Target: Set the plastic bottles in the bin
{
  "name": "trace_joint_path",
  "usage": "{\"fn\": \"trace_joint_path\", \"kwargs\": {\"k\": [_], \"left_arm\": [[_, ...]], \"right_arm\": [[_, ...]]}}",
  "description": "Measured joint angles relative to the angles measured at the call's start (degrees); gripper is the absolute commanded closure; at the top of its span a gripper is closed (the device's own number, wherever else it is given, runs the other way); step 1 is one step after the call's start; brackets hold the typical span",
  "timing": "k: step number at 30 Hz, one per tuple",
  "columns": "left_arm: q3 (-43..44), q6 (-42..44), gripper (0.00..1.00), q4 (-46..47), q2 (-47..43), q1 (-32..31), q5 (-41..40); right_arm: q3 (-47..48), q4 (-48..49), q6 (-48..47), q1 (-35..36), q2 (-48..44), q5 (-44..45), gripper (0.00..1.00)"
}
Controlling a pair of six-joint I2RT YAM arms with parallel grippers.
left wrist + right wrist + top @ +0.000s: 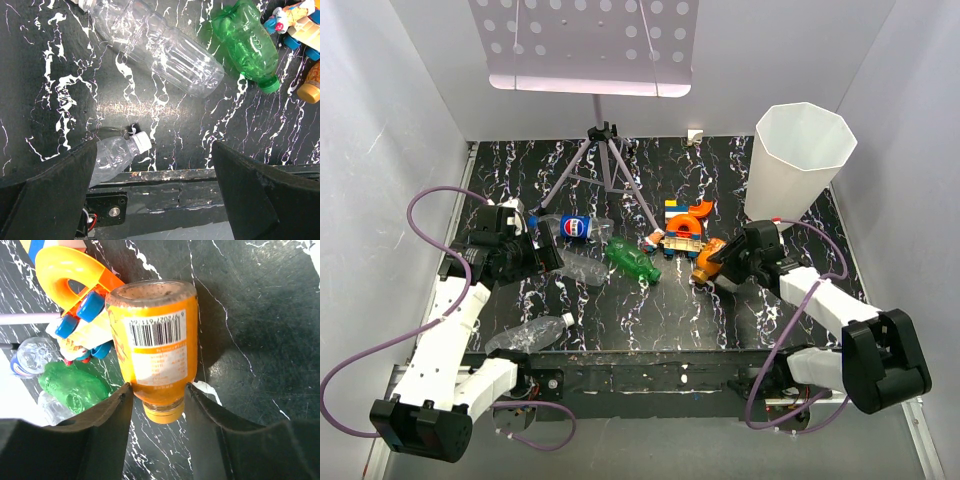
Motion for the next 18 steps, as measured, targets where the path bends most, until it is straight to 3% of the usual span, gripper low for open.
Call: {"fn": "trace_joint_path", "kwargs": {"k": [2, 6, 9, 14, 18], "left_arm": [[-0.04, 0.17, 0.01, 0.09, -0.07, 0.0, 0.02], [-0.22, 0.39, 0.01, 0.17, -0.07, 0.0, 0.11], [-0.81, 0.42, 0.01, 0.42, -0.04, 0.0, 0.22], [-0.87, 0.5, 0.01, 0.7, -0.07, 0.0, 0.39], [-0.87, 0.81, 0.01, 0.74, -0.2, 0.0, 0.35]], "right_arm": [[-0.07, -0.28, 0.07, 0.0, -1.07, 0.7, 0.45], [-0.31, -2.1, -0.96, 0.0, -4.2, 2.34, 0.23], [-0.31, -2.29, -2.71, -0.04, -4.28, 2.73, 0.14], [2.27, -2.27, -5.99, -0.07, 3.34, 1.68, 0.13], [6.19, -1.51, -9.03, -0.15, 9.05, 1.44, 0.28]]}}
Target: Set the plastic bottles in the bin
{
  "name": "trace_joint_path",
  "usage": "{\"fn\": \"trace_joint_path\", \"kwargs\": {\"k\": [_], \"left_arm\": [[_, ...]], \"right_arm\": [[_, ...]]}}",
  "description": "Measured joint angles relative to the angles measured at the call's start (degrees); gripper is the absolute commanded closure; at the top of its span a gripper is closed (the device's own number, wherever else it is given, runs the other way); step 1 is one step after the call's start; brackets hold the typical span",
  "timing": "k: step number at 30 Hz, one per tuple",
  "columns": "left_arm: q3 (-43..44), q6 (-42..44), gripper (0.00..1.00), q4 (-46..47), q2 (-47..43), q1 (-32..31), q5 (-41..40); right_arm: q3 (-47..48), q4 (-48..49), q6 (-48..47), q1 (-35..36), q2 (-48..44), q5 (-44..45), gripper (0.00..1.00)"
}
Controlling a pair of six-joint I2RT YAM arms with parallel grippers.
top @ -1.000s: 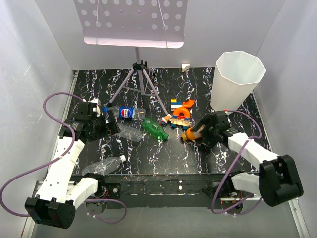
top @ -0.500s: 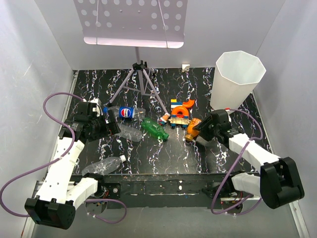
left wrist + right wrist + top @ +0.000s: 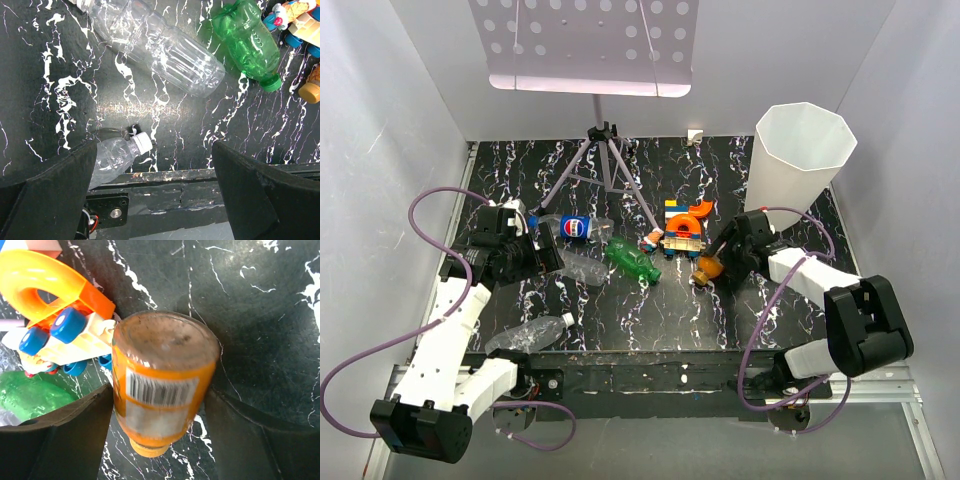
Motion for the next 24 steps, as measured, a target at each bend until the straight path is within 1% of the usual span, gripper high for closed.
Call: {"fn": "trace_joint_path", "kwargs": {"k": [2, 4, 5, 6, 11, 15, 18, 21, 24], "left_arm": [[0.0, 0.04, 0.0, 0.0, -0.13, 0.0, 0.0], [0.0, 0.04, 0.01, 0.0, -0.26, 0.0, -0.02], [0.0, 0.04, 0.01, 0.0, -0.33, 0.0, 0.0], [0.0, 0.04, 0.01, 0.0, -0.37, 0.0, 0.0], [0.0, 0.04, 0.01, 0.02, -0.42, 0.0, -0.07], [0.0, 0.04, 0.01, 0.02, -0.17, 0.0, -0.5], [0.0, 0.07, 0.01, 0.0, 0.74, 0.0, -1.49], [0.0, 0.04, 0.0, -0.13, 2.71, 0.0, -2.91], [0.0, -0.07, 0.01, -0.79, 5.33, 0.0, -4.76]], "right_arm": [[0.33, -0.02, -1.16, -0.04, 1.16, -0.02, 0.38], [0.33, -0.07, -1.99, -0.04, 1.2, -0.02, 0.52], [0.33, -0.11, -2.49, -0.07, 1.2, 0.0, 0.57], [0.39, -0.22, -3.08, -0.09, 1.2, 0.11, 0.59], [0.59, -3.41, -5.95, -0.11, -1.18, 1.14, 0.6], [0.68, -7.61, -8.31, -0.09, -7.93, 2.19, 0.61], [2.14, -12.13, -10.4, -0.11, -14.62, 3.08, 0.62], [6.25, -16.92, -12.81, -0.09, -20.79, 4.59, 0.63], [14.36, -21.75, -15.72, -0.11, -24.52, 6.71, 0.63]]}}
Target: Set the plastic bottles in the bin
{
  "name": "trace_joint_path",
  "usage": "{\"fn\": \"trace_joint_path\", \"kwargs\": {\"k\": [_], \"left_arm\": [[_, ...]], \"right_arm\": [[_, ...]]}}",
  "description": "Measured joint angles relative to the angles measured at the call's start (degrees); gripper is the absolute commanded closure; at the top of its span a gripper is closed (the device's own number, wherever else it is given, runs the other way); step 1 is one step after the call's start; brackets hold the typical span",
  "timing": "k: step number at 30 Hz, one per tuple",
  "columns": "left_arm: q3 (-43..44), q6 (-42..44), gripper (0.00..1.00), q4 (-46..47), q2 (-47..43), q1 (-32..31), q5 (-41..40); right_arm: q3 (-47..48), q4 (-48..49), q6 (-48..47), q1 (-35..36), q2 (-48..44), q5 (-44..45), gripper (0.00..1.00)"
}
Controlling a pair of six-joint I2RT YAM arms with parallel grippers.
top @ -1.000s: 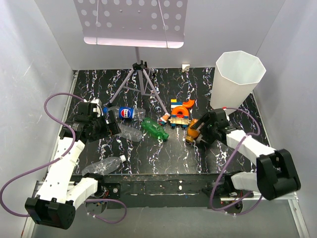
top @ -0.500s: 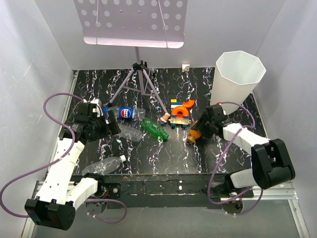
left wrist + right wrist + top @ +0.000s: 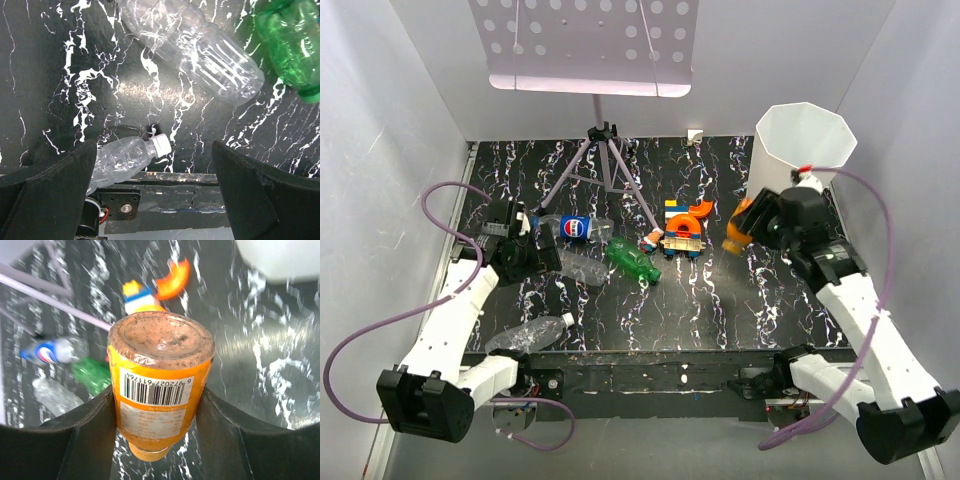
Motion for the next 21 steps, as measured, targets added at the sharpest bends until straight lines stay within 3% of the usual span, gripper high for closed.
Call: {"fn": "trace_joint_path", "kwargs": {"k": [5, 9, 21], "left_arm": [[0.0, -0.57, 0.01, -0.31, 1.38, 0.0, -0.79], [0.0, -0.79, 0.01, -0.28, 0.76, 0.0, -0.74], [0.98, -0.35, 0.01, -0.2, -1.99, 0.0, 1.79]], "right_arm": [[18.16, -3.74, -5.68, 0.0, -0.28, 4.28, 0.63], [29.88, -3.98, -10.05, -1.29, 3.02, 7.17, 0.7], [52.61, -3.76, -12.55, -20.57, 27.15, 4.68, 0.66]]}}
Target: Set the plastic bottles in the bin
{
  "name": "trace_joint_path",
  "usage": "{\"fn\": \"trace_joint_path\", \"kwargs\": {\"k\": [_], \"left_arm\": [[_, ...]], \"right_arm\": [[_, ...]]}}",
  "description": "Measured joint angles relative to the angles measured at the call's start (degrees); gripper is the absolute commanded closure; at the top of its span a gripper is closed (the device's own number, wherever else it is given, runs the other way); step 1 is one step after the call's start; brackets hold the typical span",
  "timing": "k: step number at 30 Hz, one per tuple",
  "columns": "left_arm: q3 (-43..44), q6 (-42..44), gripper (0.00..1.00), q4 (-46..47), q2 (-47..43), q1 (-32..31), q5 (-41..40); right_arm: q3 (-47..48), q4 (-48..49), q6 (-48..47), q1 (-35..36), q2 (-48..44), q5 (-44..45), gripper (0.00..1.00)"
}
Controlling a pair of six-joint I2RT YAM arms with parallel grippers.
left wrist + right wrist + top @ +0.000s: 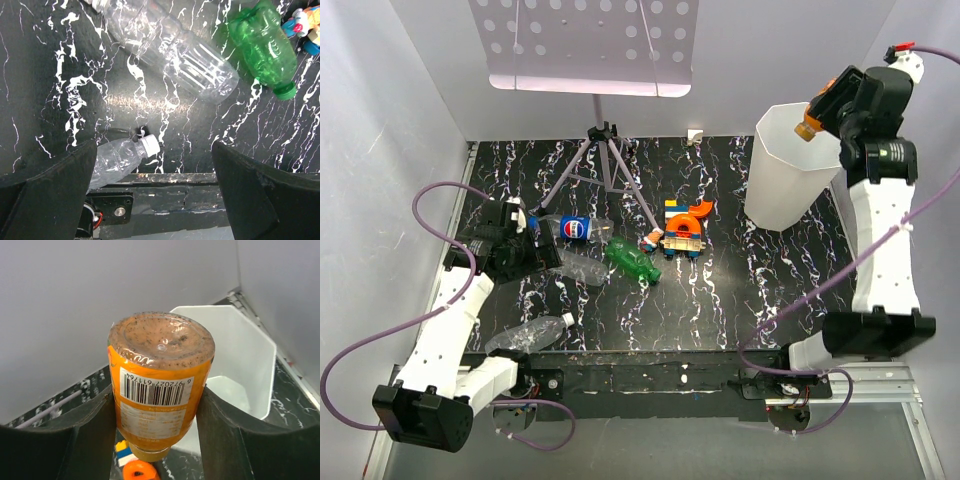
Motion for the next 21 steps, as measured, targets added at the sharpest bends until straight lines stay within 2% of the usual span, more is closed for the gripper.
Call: {"fn": "trace_joint_path", "kwargs": {"k": [2, 4, 6, 11, 21], "left_arm": [[0.72, 0.07, 0.01, 0.2, 0.17, 0.0, 0.2], [1.09, 0.22, 0.01, 0.33, 0.52, 0.0, 0.42], [1.11, 0.31, 0.01, 0.35, 0.76, 0.0, 0.59], [1.22, 0.48, 0.01, 0.33, 0.81, 0.0, 0.68], [1.36, 0.0, 0.0, 0.35, 0.81, 0.0, 1.44]], "right_arm": [[2.19, -0.28, 0.11, -2.08, 3.82, -0.26, 0.52], [4.57, -0.87, 0.15, -3.8, 7.85, -0.48, 0.3], [7.23, -2.25, 0.15, -5.05, 11.67, -0.63, 0.23], [14.8, -6.38, 0.02, -5.99, 19.28, -1.14, 0.16], [13.49, -7.69, -0.31, -5.99, 14.23, -3.63, 0.12]]}}
